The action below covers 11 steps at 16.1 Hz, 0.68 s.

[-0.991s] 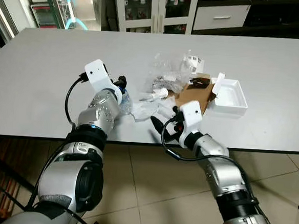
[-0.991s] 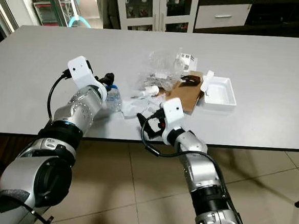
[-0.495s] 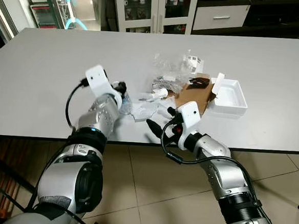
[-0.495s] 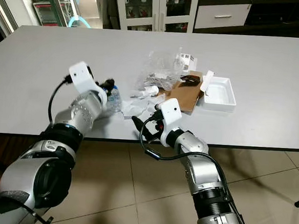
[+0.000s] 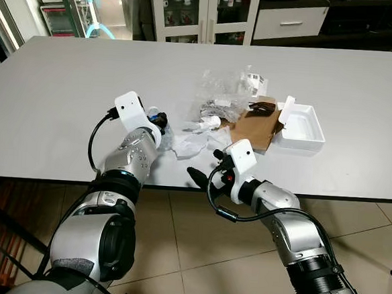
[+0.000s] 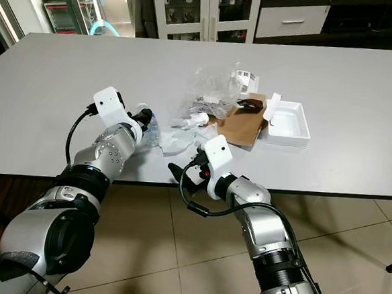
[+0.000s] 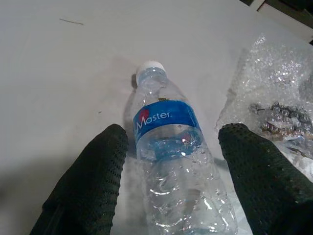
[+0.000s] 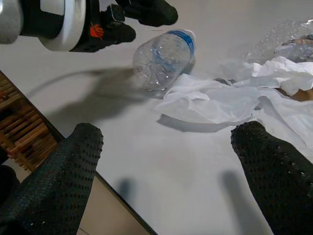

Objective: Picking trash to rubbish bin

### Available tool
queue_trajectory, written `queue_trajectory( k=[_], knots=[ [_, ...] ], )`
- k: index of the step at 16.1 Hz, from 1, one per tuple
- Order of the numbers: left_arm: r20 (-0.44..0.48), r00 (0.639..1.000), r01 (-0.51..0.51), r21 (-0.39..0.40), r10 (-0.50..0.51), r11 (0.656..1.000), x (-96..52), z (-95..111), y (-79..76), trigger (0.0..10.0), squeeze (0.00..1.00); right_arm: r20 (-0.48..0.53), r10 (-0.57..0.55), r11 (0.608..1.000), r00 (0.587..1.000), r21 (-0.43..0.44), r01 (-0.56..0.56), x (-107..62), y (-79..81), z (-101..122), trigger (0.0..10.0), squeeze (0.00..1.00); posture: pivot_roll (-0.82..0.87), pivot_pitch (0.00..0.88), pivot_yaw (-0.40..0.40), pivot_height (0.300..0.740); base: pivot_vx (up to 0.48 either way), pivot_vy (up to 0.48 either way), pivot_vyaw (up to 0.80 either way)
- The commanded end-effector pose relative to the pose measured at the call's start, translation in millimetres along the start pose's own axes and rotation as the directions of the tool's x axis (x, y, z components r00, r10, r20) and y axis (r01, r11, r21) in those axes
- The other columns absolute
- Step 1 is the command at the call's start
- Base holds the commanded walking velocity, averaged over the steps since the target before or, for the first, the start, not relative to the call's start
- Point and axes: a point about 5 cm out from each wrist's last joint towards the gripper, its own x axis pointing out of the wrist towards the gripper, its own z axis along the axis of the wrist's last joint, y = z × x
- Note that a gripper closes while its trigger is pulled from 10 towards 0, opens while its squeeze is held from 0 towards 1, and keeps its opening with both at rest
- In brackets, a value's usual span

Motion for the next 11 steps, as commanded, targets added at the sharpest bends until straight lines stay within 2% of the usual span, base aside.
queue_trajectory(
  k=[1,3,6,9,11],
  knots=[
    [-0.035,0.999,0.000,-0.024,-0.001,1.000,0.4,-8.5,2.0,10.0,0.00,0.001,0.025,1.000,1.000,0.002,-0.025,-1.4,4.3,1.0,10.0,0.00,-0.09,0.034,0.056,0.740,0.000,0.000,0.00],
    [-0.056,0.998,-0.011,-0.040,0.008,0.999,0.4,-12.8,3.1,10.0,0.00,0.000,0.026,1.000,1.000,0.002,-0.026,-1.8,4.8,1.4,10.0,0.00,-0.09,0.036,0.055,0.740,0.000,0.000,0.00],
    [-0.072,0.997,-0.012,-0.021,0.011,1.000,0.3,-20.0,3.1,10.0,0.00,-0.002,0.026,1.000,1.000,0.004,-0.026,-2.6,5.3,1.7,10.0,0.00,-0.09,0.040,0.055,0.740,0.000,0.000,0.00],
    [-0.107,0.993,-0.050,-0.009,0.048,0.999,0.1,-29.2,8.7,10.0,0.00,0.001,0.024,1.000,1.000,0.005,-0.024,-2.9,5.9,1.7,10.0,0.00,-0.09,0.041,0.056,0.740,0.000,0.000,0.00],
    [-0.147,0.982,-0.113,0.029,0.116,0.993,-0.8,-39.4,18.5,10.0,0.00,0.001,0.022,1.000,1.000,0.008,-0.022,-3.4,7.0,0.9,10.0,0.00,-0.09,0.047,0.058,0.740,0.000,0.000,0.00]
  ],
)
